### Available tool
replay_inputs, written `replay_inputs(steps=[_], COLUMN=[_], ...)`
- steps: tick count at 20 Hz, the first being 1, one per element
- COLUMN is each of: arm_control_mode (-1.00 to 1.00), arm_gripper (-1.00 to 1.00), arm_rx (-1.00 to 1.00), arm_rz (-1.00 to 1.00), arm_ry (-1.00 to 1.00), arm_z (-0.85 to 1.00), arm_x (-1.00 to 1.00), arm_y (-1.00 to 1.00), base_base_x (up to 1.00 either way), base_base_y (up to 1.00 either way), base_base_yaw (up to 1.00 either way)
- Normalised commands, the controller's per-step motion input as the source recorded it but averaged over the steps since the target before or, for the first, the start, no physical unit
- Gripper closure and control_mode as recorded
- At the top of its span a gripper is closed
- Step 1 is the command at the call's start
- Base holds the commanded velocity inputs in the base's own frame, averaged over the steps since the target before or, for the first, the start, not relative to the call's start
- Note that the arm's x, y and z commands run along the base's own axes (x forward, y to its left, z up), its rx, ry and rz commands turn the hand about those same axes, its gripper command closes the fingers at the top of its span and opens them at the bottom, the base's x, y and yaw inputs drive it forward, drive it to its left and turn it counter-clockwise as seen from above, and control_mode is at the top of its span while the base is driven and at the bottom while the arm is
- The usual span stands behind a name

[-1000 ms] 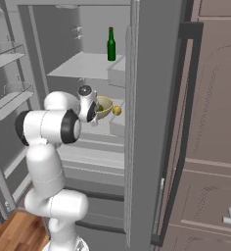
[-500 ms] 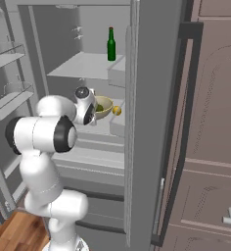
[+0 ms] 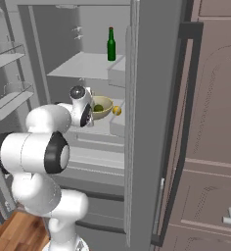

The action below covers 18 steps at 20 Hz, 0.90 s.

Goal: Pick the chicken drumstick and lime from their plates and place them in the bowl. Then put the bowl in the fridge.

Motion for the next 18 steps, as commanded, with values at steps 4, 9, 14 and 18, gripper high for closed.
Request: replay_inputs(steps=[4,9,14,18], arm_control_mode=[-1.00,-1.00,-1.00,-1.00], arm_gripper=[-1.00,-1.00,-1.00,-1.00], arm_rx=[0.01,0.06,0.19,0.19], arm_rz=[-0.08,-0.16,-0.33,-0.34], arm_ry=[0.05,0.04,0.09,0.09], arm_z=[0.40,0.29,0.24,0.21], arm_x=[-0.55,-0.70,-0.68,-0.69], arm_y=[-0.01,-0.03,-0.05,-0.05], base_base_x=[0.00,0.00,0.00,0.00], base_base_y=[0.00,0.00,0.00,0.00], base_base_yaw=[0.00,0.00,0.00,0.00])
